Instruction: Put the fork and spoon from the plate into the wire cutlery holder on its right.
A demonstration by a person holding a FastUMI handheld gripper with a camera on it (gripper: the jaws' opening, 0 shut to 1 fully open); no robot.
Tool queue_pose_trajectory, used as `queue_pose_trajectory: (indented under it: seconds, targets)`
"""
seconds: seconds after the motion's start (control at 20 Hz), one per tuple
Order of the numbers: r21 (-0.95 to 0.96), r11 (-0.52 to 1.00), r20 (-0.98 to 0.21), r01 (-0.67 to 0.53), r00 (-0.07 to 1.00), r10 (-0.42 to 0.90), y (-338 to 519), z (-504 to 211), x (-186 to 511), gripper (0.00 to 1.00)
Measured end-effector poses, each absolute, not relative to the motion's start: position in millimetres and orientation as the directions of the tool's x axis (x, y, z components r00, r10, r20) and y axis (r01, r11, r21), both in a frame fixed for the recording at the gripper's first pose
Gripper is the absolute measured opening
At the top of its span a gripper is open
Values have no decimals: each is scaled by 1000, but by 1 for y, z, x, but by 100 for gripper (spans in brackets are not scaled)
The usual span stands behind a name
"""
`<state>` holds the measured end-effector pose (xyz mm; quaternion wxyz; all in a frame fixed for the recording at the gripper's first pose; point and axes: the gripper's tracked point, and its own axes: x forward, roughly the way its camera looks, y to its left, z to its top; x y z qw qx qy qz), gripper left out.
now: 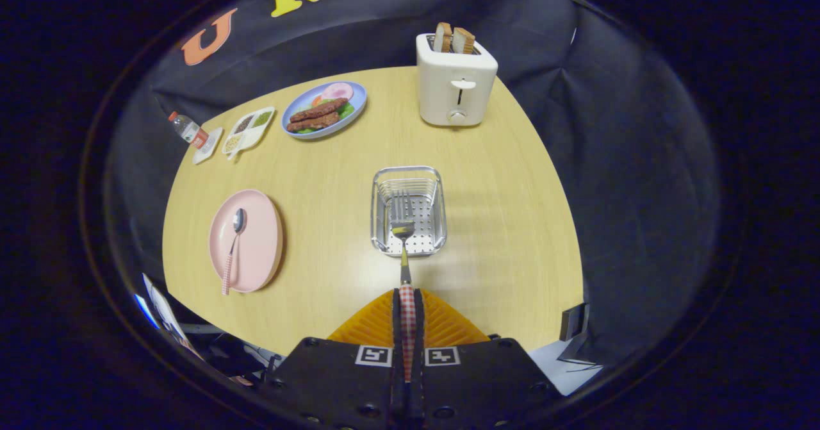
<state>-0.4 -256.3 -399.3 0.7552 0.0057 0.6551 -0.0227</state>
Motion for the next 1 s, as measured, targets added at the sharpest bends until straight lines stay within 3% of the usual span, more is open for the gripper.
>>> queue_pose_trajectory:
  seconds: [0.3, 0.45, 0.8, 1.0]
  targets:
    - [9, 1000, -999, 6, -35, 9, -258, -403, 15, 4]
    - [41, 998, -993, 46, -113, 46, -251, -407, 17, 5]
    - [9, 1000, -988, 27, -154, 13, -256, -420, 32, 9]
    - [18, 1000, -997, 9, -69, 18, -252, -414, 53, 11]
